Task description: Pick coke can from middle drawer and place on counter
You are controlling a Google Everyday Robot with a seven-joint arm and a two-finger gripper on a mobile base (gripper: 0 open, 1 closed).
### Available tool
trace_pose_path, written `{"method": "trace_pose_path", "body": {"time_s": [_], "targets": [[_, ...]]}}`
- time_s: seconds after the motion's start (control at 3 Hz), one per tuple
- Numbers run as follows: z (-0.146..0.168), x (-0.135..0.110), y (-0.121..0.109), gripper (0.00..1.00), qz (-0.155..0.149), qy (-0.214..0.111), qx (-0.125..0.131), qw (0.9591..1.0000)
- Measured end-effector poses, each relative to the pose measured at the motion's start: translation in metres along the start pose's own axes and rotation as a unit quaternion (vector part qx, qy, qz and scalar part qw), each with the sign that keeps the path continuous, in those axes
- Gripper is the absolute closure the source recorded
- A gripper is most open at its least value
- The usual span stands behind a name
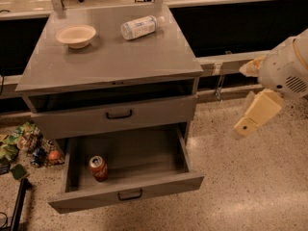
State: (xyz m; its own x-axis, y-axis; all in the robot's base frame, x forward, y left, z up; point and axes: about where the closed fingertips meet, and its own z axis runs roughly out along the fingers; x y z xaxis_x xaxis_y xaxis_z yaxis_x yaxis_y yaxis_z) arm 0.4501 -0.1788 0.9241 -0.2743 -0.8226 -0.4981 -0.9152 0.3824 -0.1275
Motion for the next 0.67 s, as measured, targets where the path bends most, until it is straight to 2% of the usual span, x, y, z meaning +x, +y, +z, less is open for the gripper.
{"method": "trace_pose_path", "body": {"time_s": [0.33, 0.67], "targets": [[0.042, -0.015, 0.013, 0.00, -0.010, -0.091, -0.019, 0.9956], [0.101, -0.031, 0.025, 0.00, -0.034, -0.174, -0.035, 0.9835]]}}
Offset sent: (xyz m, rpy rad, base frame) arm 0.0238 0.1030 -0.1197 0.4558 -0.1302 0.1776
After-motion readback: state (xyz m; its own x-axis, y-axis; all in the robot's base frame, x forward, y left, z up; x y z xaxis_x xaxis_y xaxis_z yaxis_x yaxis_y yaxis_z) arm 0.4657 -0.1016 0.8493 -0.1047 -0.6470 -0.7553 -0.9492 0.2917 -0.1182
